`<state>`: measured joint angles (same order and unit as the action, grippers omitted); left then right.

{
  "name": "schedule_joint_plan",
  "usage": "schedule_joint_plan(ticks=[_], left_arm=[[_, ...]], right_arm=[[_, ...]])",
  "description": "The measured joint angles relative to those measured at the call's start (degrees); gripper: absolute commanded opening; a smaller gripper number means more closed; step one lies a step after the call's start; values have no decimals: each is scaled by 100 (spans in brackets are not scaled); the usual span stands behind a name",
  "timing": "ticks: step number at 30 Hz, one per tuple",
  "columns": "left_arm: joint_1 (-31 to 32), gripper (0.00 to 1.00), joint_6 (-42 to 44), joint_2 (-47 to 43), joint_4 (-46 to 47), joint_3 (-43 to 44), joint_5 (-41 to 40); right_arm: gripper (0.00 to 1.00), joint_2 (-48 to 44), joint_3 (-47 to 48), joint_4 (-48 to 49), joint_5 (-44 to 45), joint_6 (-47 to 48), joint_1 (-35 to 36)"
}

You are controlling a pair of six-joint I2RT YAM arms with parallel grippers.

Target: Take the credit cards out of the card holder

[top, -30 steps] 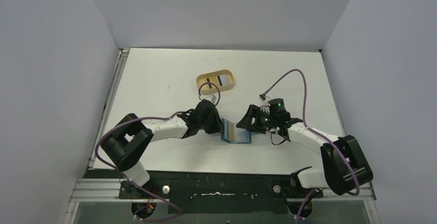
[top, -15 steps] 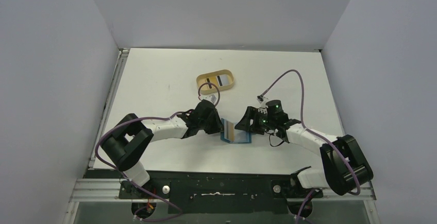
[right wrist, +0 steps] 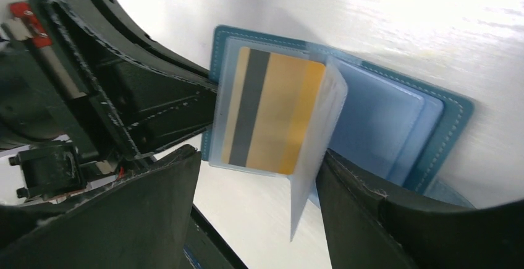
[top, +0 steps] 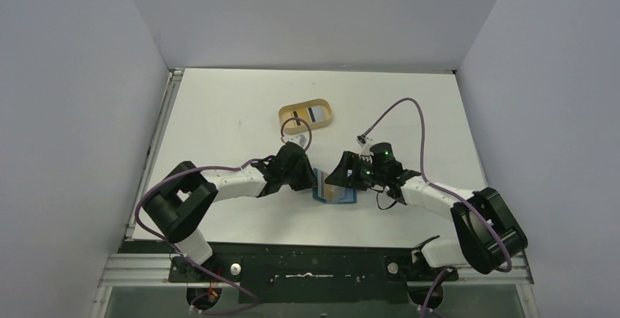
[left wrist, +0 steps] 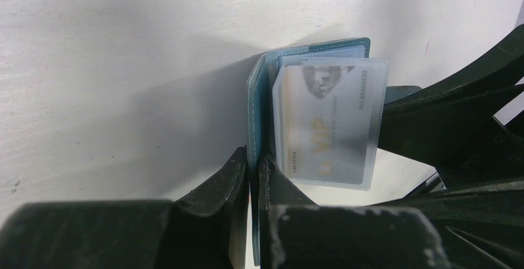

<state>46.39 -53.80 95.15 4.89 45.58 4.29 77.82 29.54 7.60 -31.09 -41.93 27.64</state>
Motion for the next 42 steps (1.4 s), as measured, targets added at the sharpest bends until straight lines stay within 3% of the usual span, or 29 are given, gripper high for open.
schedule_joint_plan(ticks=[6,12,21,24,32,42], left_arm=[[0,0,-4,0,33,-28,-2],[0,0,-103,0,245,-162,-2],[-22,0,-302,20,592,-448,-85],[-22,0,-304,20,625,-459,-87],[-22,0,-302,22,634,-459,-87],[-20,2,-304,57,680,-461,-87]], right_arm=[[69,107,-9,785,-85,-289,94],[69,835,-98,1941,-190,-723,243],[70,2483,-422,5090,-249,-1980,157],[71,2590,-562,5554,-195,-2199,157],[74,2284,-739,5366,-170,-2127,166],[76,973,-962,3335,-55,-1104,155]])
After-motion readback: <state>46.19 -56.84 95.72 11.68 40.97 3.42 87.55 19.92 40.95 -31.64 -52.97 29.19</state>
